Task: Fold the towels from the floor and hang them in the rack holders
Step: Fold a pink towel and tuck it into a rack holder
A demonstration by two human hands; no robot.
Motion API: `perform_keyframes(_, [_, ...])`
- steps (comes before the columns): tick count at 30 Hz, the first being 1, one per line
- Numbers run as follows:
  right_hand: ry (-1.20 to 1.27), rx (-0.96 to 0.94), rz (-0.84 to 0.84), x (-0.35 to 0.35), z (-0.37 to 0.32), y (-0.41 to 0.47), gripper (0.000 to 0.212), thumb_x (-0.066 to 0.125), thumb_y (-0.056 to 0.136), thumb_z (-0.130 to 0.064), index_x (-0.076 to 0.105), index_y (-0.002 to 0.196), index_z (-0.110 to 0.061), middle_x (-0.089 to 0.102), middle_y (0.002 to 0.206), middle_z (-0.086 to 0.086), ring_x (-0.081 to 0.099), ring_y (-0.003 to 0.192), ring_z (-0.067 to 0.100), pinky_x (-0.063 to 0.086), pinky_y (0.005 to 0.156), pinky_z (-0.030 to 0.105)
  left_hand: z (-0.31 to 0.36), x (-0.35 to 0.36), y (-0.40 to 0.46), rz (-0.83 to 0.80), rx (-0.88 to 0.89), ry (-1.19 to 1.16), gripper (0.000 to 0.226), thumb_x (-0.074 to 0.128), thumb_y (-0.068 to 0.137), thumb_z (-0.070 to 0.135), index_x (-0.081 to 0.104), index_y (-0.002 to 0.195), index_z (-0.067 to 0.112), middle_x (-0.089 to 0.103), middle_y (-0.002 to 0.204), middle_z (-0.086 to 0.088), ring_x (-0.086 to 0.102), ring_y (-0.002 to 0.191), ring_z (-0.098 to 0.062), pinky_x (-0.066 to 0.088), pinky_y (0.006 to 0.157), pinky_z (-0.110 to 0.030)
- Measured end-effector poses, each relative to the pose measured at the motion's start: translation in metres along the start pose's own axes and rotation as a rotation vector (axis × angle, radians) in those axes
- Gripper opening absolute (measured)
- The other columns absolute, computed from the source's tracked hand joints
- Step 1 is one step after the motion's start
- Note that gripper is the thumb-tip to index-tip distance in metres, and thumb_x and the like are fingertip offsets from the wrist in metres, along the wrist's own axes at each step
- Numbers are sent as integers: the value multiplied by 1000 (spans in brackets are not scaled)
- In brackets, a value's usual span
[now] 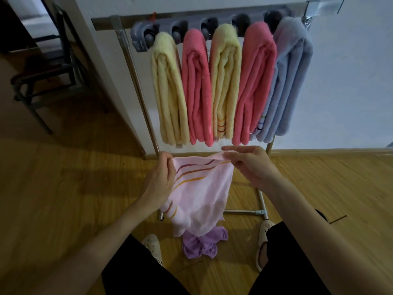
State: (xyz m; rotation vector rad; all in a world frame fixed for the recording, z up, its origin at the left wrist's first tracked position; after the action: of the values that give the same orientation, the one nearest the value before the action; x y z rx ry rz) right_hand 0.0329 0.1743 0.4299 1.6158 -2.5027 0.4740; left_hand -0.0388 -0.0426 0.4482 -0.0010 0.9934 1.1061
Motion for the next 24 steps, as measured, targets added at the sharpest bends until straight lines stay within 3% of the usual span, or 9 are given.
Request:
perform_keyframes(4, [81, -27, 73, -5, -8, 2, 22, 60, 80, 14, 68, 100, 9, 51, 68, 7, 44, 60, 9, 42, 62, 15, -1, 13, 0, -234, 6, 42, 17, 41, 98, 37, 44, 95, 21, 52, 65, 6, 53, 56, -10, 40, 49, -31])
perform_keyframes(7, [96, -53, 111, -9, -12, 0, 21, 55, 83, 15, 68, 98, 6, 57, 68, 7, 47, 63, 11, 42, 65, 17, -4, 21, -7, -395, 45, 197, 46, 38, 86, 58, 49, 90, 14, 47, 59, 5, 54, 57, -21, 33, 50, -33])
perform_keyframes(10, [21, -66, 97, -8, -11, -5, 21, 55, 85, 13, 69, 97, 3, 62, 75, 11, 52, 70, 14, 45, 71, 21, -5, 24, -15, -426, 101, 339, 45, 36, 88, 59, 48, 81, 17, 45, 55, 4, 51, 52, -20, 34, 49, -34])
perform_keyframes(13, [-157, -122, 98, -7, -9, -12, 19, 61, 83, 8, 73, 92, -4, 69, 84, 17, 63, 77, 17, 53, 77, 24, -16, 19, -9, -382, -66, 196, 35, 43, 97, 43, 56, 79, 15, 58, 63, -1, 57, 60, -16, 46, 57, -36])
perform_keyframes(16, [-412, -246, 114, -7, -15, -19, 21, 76, 74, 1, 74, 94, -4, 73, 83, 11, 68, 77, 18, 55, 77, 24, -14, 9, 3, -245, -198, -45, 26, 51, 97, 23, 60, 78, 7, 61, 68, -7, 58, 65, -16, 43, 62, -37])
perform_keyframes(19, [-592, -361, 110, -3, -21, -24, 26, 84, 65, 0, 74, 88, -9, 65, 74, -2, 60, 65, 11, 50, 63, 14, -6, 1, 10, -120, -275, -173, 25, 51, 97, 18, 62, 79, 5, 62, 71, -10, 59, 68, -19, 43, 62, -36])
perform_keyframes(21, [-741, -474, 166, -2, -26, -28, 24, 83, 68, -5, 75, 90, -9, 55, 79, -4, 53, 71, 6, 44, 63, 7, -1, -1, 15, -76, -300, -194, 27, 51, 97, 18, 61, 81, -1, 62, 74, -17, 59, 72, -29, 45, 65, -39])
perform_keyframes(24, [-837, -618, 254, -3, -32, -35, 10, 74, 81, -11, 76, 87, -4, 50, 81, 1, 46, 77, 2, 37, 66, 4, 9, -5, 20, -14, -297, -196, 21, 51, 96, 13, 61, 80, 2, 61, 74, -12, 57, 72, -24, 42, 65, -34])
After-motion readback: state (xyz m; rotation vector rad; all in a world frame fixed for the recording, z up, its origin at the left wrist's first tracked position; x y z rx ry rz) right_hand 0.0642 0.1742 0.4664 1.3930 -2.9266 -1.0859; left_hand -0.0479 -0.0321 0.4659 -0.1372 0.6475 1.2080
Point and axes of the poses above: each hand's wrist, its own y-axis towards the middle knuckle, its own x-axis out of the palm, z = x × y, the point moved 8 cm from there along y, towards the middle knuckle
